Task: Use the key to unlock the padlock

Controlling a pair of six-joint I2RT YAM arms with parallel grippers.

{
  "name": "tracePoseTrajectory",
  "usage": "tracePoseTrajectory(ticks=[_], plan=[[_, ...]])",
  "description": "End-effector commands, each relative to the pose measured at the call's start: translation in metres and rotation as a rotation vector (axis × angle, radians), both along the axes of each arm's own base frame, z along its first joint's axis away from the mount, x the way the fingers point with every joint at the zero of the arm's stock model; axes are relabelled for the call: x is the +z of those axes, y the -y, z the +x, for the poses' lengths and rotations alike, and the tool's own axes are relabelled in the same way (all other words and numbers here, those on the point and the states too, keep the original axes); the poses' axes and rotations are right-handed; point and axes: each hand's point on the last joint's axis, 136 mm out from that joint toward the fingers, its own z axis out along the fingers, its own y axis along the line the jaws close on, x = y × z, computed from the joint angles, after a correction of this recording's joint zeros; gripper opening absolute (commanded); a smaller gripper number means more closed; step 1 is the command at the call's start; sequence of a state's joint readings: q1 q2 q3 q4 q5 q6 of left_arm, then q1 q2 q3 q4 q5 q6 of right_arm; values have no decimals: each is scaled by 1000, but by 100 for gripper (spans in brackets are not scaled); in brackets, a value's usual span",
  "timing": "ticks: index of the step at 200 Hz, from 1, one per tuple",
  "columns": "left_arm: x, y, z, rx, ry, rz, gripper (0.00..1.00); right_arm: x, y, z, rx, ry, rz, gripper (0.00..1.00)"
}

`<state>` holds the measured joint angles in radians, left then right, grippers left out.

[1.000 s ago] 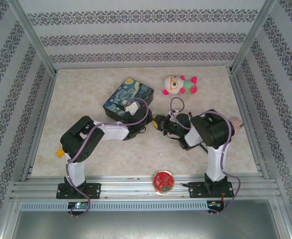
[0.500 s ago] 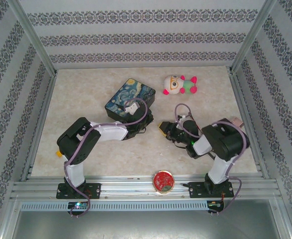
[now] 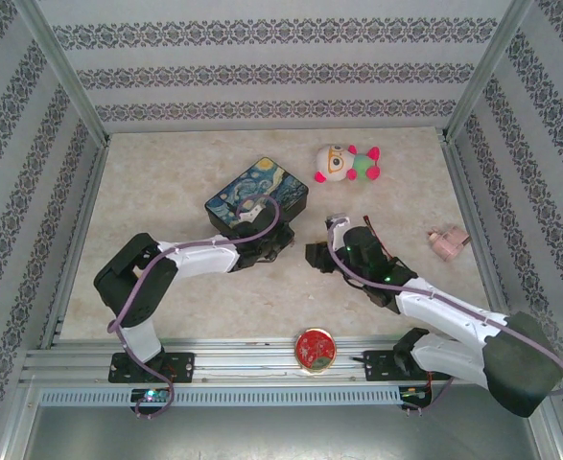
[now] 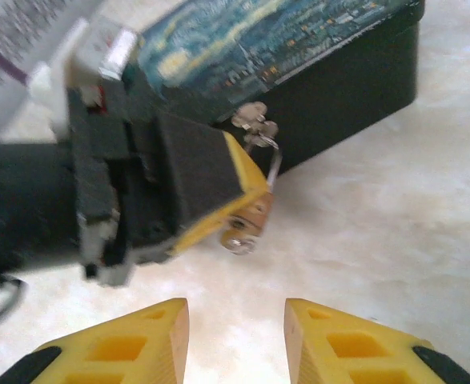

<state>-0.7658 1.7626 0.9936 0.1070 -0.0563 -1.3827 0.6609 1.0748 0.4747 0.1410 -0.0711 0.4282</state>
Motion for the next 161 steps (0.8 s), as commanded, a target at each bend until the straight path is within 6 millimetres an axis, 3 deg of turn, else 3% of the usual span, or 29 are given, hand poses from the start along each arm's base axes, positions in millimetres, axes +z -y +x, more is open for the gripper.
tracePoseTrajectory(ticks=[1,69,119,161], plan=[[-1,6,-16,-14,-55,-60,0,-30,17,-8,41,30,-293,36],[-2,0,-23,-24,-69,-54,0,-32,-12,7,92,145,-427,37],[-6,-1,-23,-18,-70,-78,0,-26,-35,23,133,214,-420,35],[-5,-2,-21,-15,-65,-82,0,-26,-51,24,185,236,-400,33]])
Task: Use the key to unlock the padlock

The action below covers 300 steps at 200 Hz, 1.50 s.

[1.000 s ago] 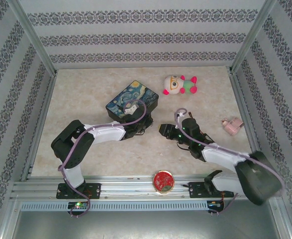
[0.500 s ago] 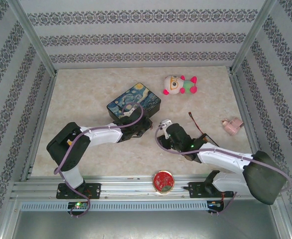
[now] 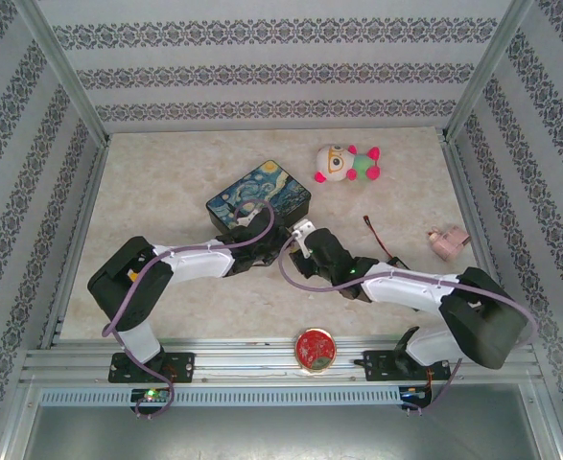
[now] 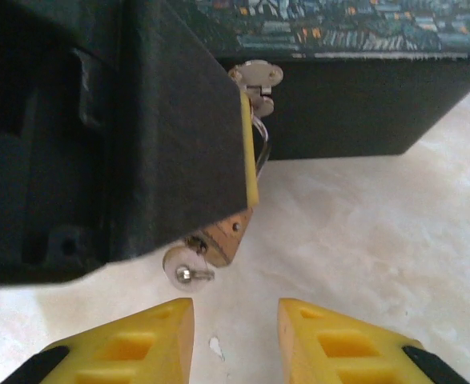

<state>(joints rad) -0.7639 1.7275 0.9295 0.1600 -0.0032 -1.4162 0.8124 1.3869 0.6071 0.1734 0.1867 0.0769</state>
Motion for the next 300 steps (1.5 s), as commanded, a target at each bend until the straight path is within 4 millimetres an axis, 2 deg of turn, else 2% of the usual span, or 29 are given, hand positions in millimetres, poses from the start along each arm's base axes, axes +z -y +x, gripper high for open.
tracePoseTrajectory(ticks=[1,48,94,128,157,176,204,226,252,286,300], plan=[[-4,-2,-9,-1,-43,-19,0,16,-19,4,57,52,33,33],[-4,-1,-9,-6,-41,-25,0,13,-23,1,87,47,33,32],[-1,1,-8,-20,-36,-31,0,1,-23,10,67,40,12,28],[1,1,-10,-28,-35,-28,0,2,-22,20,43,58,8,27],[3,3,-9,-39,-32,-34,0,5,-24,30,34,85,16,22],[4,6,-9,-51,-26,-38,0,2,-23,37,21,81,34,14],[5,8,-9,-61,-28,-42,0,5,-26,42,15,27,156,0],[4,8,-9,-60,-27,-45,0,12,-28,44,11,-54,301,0],[4,9,-9,-59,-24,-53,0,16,-21,51,-34,-172,469,0],[3,8,-10,-45,-25,-76,15,17,-13,64,-83,-350,682,0],[3,7,-11,-40,-26,-82,25,13,-9,67,-105,-399,730,0]])
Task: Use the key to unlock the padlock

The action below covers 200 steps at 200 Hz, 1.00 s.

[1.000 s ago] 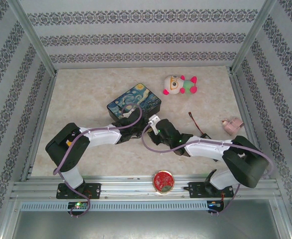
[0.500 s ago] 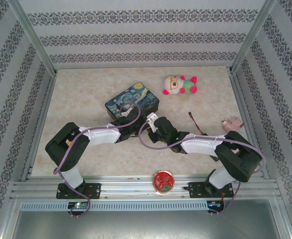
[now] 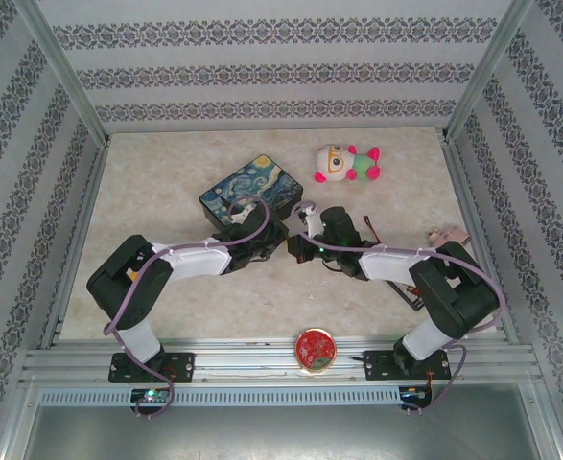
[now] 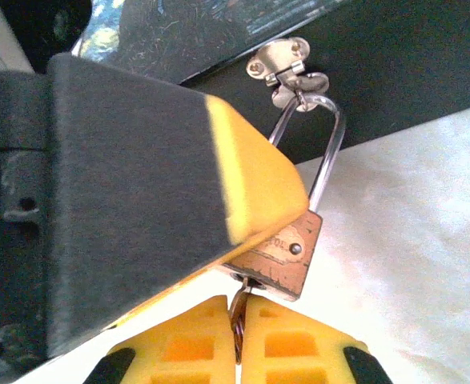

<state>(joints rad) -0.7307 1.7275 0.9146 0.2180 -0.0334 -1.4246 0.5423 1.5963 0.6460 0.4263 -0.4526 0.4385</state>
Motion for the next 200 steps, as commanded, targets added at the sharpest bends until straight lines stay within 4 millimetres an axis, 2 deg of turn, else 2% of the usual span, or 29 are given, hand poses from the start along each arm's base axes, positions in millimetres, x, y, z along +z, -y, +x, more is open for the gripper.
tracePoseTrajectory(ticks=[1,18,37,50,59,73,111,130,146,200], plan=[[-2,19,-27,-103,-64,-61,26,19,14,40,-154,-48,163,0],[-1,17,-28,-92,-61,-62,34,16,18,44,-172,-79,192,0],[2,11,-28,-76,-49,-54,49,15,20,46,-183,-91,196,0],[5,6,-28,-63,-37,-44,51,15,20,46,-185,-88,195,0],[8,3,-28,-54,-28,-36,56,15,20,46,-185,-86,193,0],[13,-2,-28,-47,-9,-18,70,17,19,46,-180,-81,192,0],[33,-18,-27,-32,60,54,100,14,23,46,-186,-73,154,0],[44,-30,-26,-15,98,109,99,11,25,45,-186,-76,135,0],[52,-41,-27,-3,126,161,99,7,25,45,-178,-81,120,8],[79,-74,-26,62,209,301,99,-10,22,47,-154,-119,75,18]])
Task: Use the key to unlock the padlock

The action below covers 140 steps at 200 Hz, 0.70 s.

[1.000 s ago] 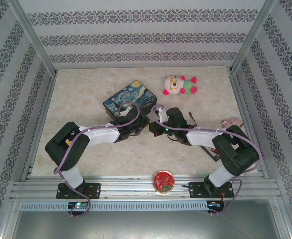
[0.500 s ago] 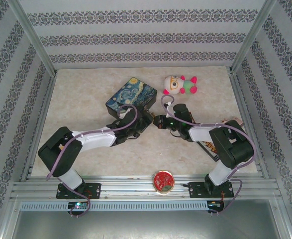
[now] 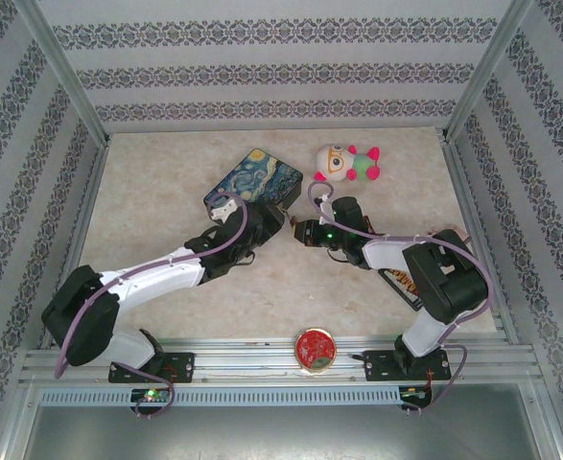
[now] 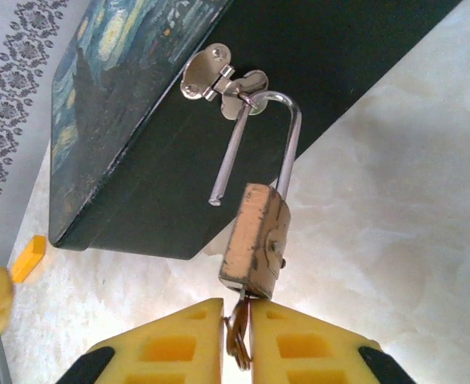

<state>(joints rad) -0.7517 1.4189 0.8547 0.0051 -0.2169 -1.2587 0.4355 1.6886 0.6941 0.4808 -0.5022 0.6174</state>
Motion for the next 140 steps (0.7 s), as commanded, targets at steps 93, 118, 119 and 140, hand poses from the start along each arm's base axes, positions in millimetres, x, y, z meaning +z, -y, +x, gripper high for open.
tracePoseTrajectory(ticks=[93,118,119,140], plan=[[46,-80,1,68,131,495,99,-16,9,1,2,-26,-97,27],[48,-84,5,24,126,564,99,-12,13,1,-9,-21,-131,32],[48,-84,5,22,126,567,99,-12,14,1,-10,-21,-133,32],[47,-86,10,-18,105,631,99,-12,21,3,-15,-21,-208,38]])
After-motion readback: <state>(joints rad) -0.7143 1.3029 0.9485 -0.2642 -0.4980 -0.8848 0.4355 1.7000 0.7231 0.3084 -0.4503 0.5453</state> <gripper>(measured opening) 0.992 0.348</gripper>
